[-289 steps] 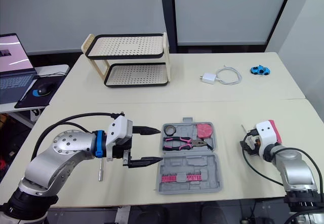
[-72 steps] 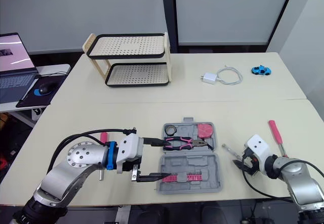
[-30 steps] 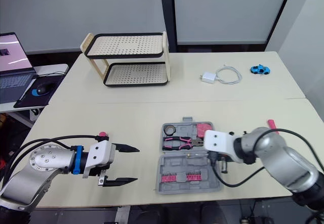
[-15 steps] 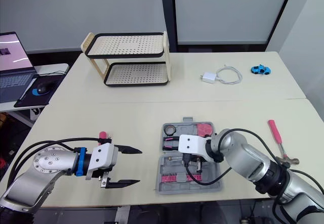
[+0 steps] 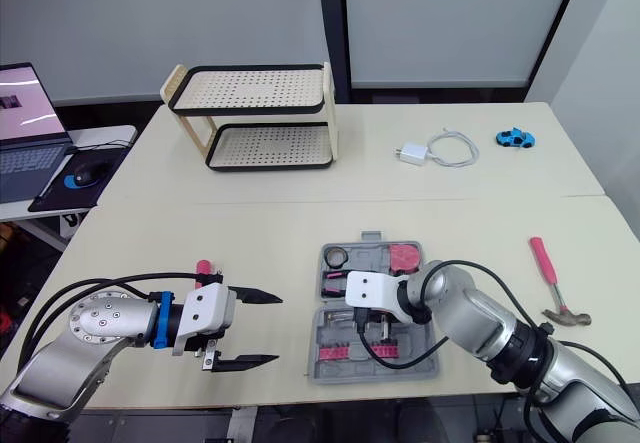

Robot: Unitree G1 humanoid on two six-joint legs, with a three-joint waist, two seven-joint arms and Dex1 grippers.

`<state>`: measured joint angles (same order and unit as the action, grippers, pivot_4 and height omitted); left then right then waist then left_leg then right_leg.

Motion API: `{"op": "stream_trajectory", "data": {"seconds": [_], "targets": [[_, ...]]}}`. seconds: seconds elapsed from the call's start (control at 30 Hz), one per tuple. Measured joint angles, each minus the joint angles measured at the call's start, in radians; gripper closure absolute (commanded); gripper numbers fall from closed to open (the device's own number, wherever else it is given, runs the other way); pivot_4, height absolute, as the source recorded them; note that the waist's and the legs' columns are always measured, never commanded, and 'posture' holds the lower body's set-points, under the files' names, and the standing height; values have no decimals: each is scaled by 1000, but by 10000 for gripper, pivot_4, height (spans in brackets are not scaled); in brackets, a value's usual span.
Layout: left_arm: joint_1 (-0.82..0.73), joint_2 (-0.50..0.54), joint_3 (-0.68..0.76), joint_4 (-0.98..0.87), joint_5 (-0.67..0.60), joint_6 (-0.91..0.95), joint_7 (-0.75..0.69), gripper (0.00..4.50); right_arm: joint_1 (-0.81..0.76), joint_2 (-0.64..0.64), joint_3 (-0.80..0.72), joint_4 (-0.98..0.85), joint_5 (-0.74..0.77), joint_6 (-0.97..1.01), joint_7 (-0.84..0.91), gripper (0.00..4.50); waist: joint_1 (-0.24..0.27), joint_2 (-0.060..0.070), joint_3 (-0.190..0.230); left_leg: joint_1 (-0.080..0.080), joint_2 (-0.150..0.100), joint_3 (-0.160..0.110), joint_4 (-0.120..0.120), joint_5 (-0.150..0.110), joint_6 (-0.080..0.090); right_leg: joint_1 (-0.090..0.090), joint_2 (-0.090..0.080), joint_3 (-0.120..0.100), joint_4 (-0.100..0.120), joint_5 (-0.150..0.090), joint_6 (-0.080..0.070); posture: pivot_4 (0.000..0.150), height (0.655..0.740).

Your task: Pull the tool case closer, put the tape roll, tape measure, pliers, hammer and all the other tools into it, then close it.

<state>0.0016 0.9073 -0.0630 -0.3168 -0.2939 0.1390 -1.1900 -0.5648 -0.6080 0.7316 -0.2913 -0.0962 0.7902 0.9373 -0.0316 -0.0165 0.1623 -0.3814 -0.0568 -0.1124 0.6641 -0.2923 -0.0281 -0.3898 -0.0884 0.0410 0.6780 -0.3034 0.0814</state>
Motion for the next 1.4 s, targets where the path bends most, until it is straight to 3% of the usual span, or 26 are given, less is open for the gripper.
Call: {"op": "stream_trajectory", "data": {"seconds": [0.23,0.6,0.8,0.93,1.2,1.4], "targets": [[-2,0,0,-18,0,4,0,0,8,5,5,21,-10,-30,1,43285,0,0,0,0,0,0,0,0,0,0,0,0,0,0,0,1500,7400],[1,-10,-2,-30,0,7,2,0,16,17,-29,-26,5,-15,22,5596,0,0,0,0,0,0,0,0,0,0,0,0,0,0,0,1500,7400],[6,-12,-9,-31,-1,9,2,0,15,-3,-86,-101,47,12,54,5596,0,0,0,0,0,0,0,0,0,0,0,0,0,0,0,1500,7400],[6,-17,-9,-31,-7,15,6,0,19,1,-94,-104,59,-13,47,14862,0,0,0,0,0,0,0,0,0,0,0,0,0,0,0,1500,7400],[5,-30,-9,-31,-19,39,22,0,44,26,-106,-30,39,-91,6,43679,0,0,0,0,0,0,0,0,0,0,0,0,0,0,0,1500,7400],[3,-30,-9,-31,-19,53,23,0,49,42,-99,27,23,-126,-5,44425,0,0,0,0,0,0,0,0,0,0,0,0,0,0,0,1500,7400]]}}
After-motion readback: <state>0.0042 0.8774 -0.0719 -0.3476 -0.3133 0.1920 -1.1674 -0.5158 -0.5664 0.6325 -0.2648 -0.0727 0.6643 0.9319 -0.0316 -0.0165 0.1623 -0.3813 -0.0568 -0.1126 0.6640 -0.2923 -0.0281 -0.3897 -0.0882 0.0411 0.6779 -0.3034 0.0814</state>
